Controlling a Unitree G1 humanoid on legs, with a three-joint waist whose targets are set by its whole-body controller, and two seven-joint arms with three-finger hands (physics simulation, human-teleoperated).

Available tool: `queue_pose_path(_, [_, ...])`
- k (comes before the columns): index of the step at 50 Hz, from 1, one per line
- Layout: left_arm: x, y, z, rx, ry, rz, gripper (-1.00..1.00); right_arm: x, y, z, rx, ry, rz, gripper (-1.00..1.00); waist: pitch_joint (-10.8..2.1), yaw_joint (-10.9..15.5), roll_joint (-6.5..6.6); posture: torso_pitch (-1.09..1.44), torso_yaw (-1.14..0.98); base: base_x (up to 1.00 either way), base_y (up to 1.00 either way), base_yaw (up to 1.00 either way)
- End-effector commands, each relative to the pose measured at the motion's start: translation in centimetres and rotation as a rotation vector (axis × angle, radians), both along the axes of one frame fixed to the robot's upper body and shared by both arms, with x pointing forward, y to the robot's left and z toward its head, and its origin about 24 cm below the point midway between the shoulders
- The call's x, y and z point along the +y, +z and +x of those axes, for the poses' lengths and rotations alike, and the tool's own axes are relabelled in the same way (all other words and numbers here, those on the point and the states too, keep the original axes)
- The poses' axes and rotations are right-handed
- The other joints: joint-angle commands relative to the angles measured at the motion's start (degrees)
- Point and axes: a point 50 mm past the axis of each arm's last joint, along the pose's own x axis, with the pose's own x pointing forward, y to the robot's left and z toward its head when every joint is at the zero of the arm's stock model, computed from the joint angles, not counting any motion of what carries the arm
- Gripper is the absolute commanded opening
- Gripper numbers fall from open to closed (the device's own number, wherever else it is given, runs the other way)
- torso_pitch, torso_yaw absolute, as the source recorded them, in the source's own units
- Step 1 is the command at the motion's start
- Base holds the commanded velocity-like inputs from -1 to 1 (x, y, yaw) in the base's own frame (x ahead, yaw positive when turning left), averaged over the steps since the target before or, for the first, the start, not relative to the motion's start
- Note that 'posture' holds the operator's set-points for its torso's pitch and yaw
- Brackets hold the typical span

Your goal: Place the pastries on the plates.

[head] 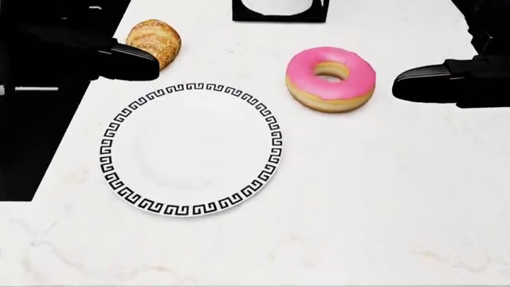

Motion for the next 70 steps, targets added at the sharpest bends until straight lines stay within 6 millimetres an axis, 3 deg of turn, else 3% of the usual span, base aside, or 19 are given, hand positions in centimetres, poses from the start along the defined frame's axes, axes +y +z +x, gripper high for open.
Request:
queue_pose_path(1, [0.4,3.0,-1.0,-0.148,0.020,0.008,1.00,0.0,2.2,-0.8,-0.113,0.006,-0.012,1.00,-2.11,0.3,-0.27,0.00,0.00,0.00,0.00,0.00])
queue_pose_path(5, [0.0,3.3,-0.9,-0.151,0.014,0.029,1.00,-0.5,2.8,-1.0,-0.115,-0.010,-0.006,1.00,-2.16,-0.1,1.34,0.00,0.00,0.00,0.00,0.00])
queue_pose_path(7, [-0.3,3.6,-0.8,-0.151,0.006,0.035,1.00,-0.8,2.9,-0.9,-0.115,-0.015,0.000,1.00,-5.79,0.1,5.46,0.00,0.00,0.19,0.00,0.00])
queue_pose_path(8, [-0.4,3.8,-0.8,-0.153,0.006,0.036,1.00,-0.9,3.1,-1.0,-0.117,-0.017,0.006,1.00,-5.47,-0.4,5.90,0.00,0.00,0.33,0.00,0.00])
queue_pose_path(10, [-0.8,3.8,-0.7,-0.153,-0.001,0.035,1.00,-1.1,3.1,-1.1,-0.120,-0.021,0.006,1.00,-4.22,0.1,5.40,0.00,0.00,0.35,0.00,0.00])
queue_pose_path(14, [-0.8,3.9,-0.6,-0.156,-0.004,0.035,1.00,-1.5,3.1,-1.3,-0.126,-0.028,0.015,1.00,-5.16,0.9,4.39,0.00,0.00,0.30,0.00,0.00])
queue_pose_path(16, [-0.9,4.2,-0.7,-0.159,-0.005,0.035,1.00,-1.5,3.0,-1.3,-0.120,-0.031,0.008,1.00,-6.93,0.9,3.73,0.00,0.00,0.12,0.00,0.00])
queue_pose_path(17, [-0.9,4.2,-0.7,-0.160,-0.005,0.036,1.00,-1.6,3.0,-1.3,-0.121,-0.034,0.008,1.00,-7.51,1.3,3.07,0.00,0.00,0.33,0.00,0.00])
queue_pose_path(18, [-0.9,4.3,-0.8,-0.162,-0.006,0.035,1.00,-1.6,3.0,-1.3,-0.122,-0.033,0.007,1.00,-5.99,1.6,2.01,0.00,0.00,0.34,0.00,0.00])
queue_pose_path(20, [-0.8,4.2,-0.7,-0.161,-0.006,0.034,1.00,-1.6,3.1,-1.4,-0.123,-0.033,0.007,1.00,-5.44,2.1,-1.26,0.00,0.00,0.34,0.00,0.00])
queue_pose_path(22, [-0.7,4.3,-0.8,-0.162,-0.004,0.034,1.00,-1.6,3.0,-1.5,-0.130,-0.031,0.010,1.00,-3.07,1.9,-0.40,0.00,0.00,0.13,0.00,0.00])
queue_pose_path(23, [-0.6,4.5,-0.8,-0.164,-0.001,0.033,1.00,-1.7,3.0,-1.4,-0.131,-0.030,0.009,1.00,-4.54,2.4,-0.70,0.00,0.00,0.00,0.00,0.00])
queue_pose_path(25, [-0.3,4.5,-0.9,-0.165,0.006,0.033,1.00,-1.6,3.1,-1.5,-0.132,-0.028,0.006,1.00,-3.75,2.4,-0.58,0.00,0.00,0.00,0.00,0.00])
queue_pose_path(26, [-0.2,4.6,-1.0,-0.167,0.007,0.031,1.00,-1.6,3.1,-1.4,-0.132,-0.027,0.007,1.00,-4.90,1.6,-0.12,0.00,0.00,0.00,0.00,0.00])
queue_pose_path(29, [0.2,4.8,-1.1,-0.168,0.016,0.036,1.00,-1.5,3.0,-1.3,-0.128,-0.022,0.002,1.00,-5.11,1.7,2.21,0.00,0.00,0.00,0.00,0.00])
queue_pose_path(39, [-0.6,4.1,-0.1,-0.142,0.009,0.080,1.00,-1.6,2.6,-1.2,-0.107,-0.021,-0.013,1.00,-4.01,1.8,0.33,0.00,0.00,0.00,0.00,0.00])
queue_pose_path(45, [-2.5,3.4,3.7,-0.103,0.013,0.120,1.00,-1.6,1.6,-0.4,-0.097,-0.023,-0.008,1.00,-4.00,2.2,-0.37,0.00,0.00,0.00,0.00,0.00])
queue_pose_path(56, [-2.8,6.2,9.6,-0.124,0.126,0.129,1.00,-1.4,0.0,0.9,-0.072,-0.019,-0.008,1.00,-4.76,2.2,-1.09,0.00,0.00,0.00,0.00,0.00])
queue_pose_path(70, [-4.1,0.7,10.9,-0.065,0.270,0.386,1.00,-1.9,-2.0,1.5,-0.041,-0.024,-0.005,1.00,-5.79,1.4,-0.60,0.00,0.00,0.00,0.00,0.00])
